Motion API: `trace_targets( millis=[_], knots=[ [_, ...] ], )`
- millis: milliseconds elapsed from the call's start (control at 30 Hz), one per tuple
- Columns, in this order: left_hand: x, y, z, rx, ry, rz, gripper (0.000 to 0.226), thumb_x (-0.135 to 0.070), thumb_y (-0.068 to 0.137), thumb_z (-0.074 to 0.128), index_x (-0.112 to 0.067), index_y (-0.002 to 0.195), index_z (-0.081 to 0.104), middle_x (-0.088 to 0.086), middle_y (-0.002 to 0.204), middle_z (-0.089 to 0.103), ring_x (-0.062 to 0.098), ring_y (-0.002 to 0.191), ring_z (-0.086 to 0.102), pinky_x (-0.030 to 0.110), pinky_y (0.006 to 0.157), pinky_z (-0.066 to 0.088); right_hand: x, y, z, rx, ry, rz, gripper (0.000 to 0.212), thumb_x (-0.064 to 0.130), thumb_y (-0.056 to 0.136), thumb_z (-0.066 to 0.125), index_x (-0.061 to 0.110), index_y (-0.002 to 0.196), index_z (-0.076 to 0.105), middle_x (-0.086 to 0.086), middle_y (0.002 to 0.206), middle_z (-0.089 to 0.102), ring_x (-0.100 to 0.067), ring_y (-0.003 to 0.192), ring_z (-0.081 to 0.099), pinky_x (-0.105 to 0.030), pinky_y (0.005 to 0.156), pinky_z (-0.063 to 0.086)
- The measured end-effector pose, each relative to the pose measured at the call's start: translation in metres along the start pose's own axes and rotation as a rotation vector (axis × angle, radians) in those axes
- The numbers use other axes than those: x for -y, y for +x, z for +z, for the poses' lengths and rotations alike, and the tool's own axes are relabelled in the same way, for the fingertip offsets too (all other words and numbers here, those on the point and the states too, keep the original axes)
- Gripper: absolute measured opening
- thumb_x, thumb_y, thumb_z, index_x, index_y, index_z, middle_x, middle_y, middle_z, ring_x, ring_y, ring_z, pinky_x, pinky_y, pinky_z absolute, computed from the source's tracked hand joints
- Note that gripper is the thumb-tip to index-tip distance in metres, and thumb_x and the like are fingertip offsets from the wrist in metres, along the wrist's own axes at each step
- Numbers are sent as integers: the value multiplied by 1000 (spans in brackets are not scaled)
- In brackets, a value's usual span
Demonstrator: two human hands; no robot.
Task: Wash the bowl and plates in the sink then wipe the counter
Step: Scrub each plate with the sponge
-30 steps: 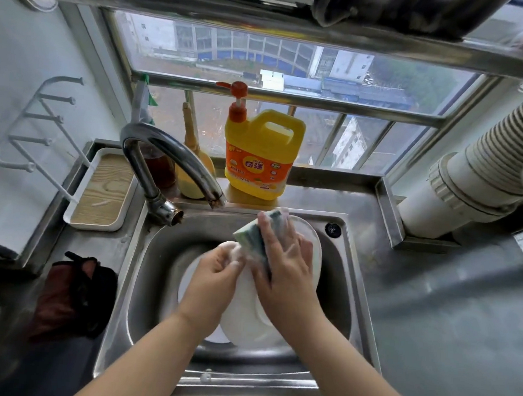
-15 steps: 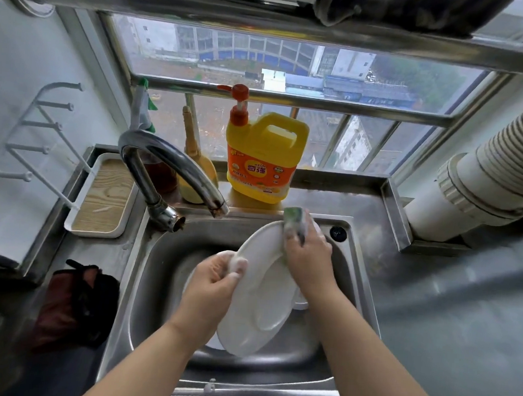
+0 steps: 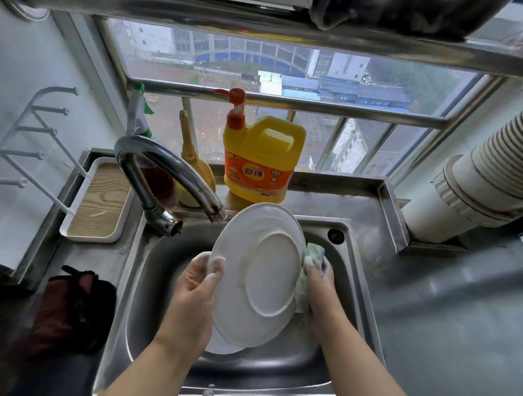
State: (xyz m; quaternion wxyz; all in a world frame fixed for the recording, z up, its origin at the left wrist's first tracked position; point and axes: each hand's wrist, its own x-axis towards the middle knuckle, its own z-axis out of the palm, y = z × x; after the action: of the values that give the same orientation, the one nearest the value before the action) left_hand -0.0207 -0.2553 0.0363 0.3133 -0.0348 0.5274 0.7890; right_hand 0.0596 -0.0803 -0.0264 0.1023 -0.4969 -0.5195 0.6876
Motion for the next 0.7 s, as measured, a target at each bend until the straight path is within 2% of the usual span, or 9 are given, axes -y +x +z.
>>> trace_targets(
  millis=[100, 167, 233, 300, 367, 467, 600, 667, 700],
  knots=[
    [3, -5, -11, 65, -46, -91, 8, -27, 76, 66, -20, 78, 64, 5, 85, 66, 18, 79, 61, 30, 66, 54, -14, -7, -1, 16, 165, -44, 46, 24, 97, 49, 27, 141, 34, -7, 121, 58, -21, 103, 60, -34, 78, 51],
    [-5, -6, -24, 200, -43, -171, 36, -33, 58, 88, -20, 85, 68, 7, 92, 68, 19, 82, 65, 31, 66, 57, -2, -7, -5, 38, 176, -152, 50, 21, 94, 55, 30, 139, 35, -4, 121, 57, -19, 104, 60, -32, 80, 51],
    [-22, -1, -34, 332, 59, -240, 59, -34, 48, 92, -23, 101, 68, 9, 100, 67, 23, 87, 66, 33, 70, 57, 18, -6, -16, 112, 57, -311, 51, 22, 87, 62, 38, 131, 42, 2, 122, 57, -12, 105, 59, -27, 81, 50],
    [-40, 9, -32, 414, 273, -282, 46, -39, 64, 81, -29, 107, 67, 7, 103, 68, 25, 91, 67, 34, 72, 55, 42, -11, -24, 216, -167, -458, 51, 26, 81, 65, 49, 123, 46, 11, 121, 55, -1, 102, 57, -19, 79, 49],
    [-51, 20, -14, 411, 400, -276, 12, -35, 82, 66, -26, 89, 70, 6, 88, 67, 19, 78, 67, 30, 65, 54, 64, -18, -23, 281, -431, -584, 57, 22, 83, 69, 55, 122, 43, 14, 122, 50, 3, 102, 53, -16, 80, 47],
    [-49, 29, 10, 398, 471, -174, 31, -23, 94, 52, -23, 65, 62, 2, 70, 58, 10, 57, 55, 23, 54, 46, 79, -33, 0, 196, -824, -742, 62, 34, 87, 63, 55, 136, 31, 2, 127, 45, -9, 108, 48, -30, 95, 43],
    [-37, 21, 13, 340, 300, -75, 15, -15, 90, 53, -5, 93, 64, 13, 84, 69, 19, 71, 67, 26, 61, 54, 71, -62, 42, 54, -1056, -930, 61, 65, 85, 36, 55, 141, 14, -9, 150, 26, -27, 136, 26, -41, 111, 23],
    [-32, 16, 9, 304, 250, -54, 19, -17, 87, 54, 1, 94, 60, 15, 85, 67, 21, 72, 65, 28, 62, 54, 66, -57, 44, 54, -1028, -977, 60, 65, 85, 36, 52, 141, 19, -8, 151, 28, -27, 136, 27, -44, 112, 26],
    [-30, 13, 7, 273, 256, -42, 19, -18, 89, 54, 0, 92, 58, 15, 82, 64, 21, 70, 61, 29, 60, 52, 69, -50, 41, 48, -939, -885, 58, 62, 86, 39, 50, 141, 22, -6, 149, 31, -26, 134, 30, -44, 110, 30]
  ],
)
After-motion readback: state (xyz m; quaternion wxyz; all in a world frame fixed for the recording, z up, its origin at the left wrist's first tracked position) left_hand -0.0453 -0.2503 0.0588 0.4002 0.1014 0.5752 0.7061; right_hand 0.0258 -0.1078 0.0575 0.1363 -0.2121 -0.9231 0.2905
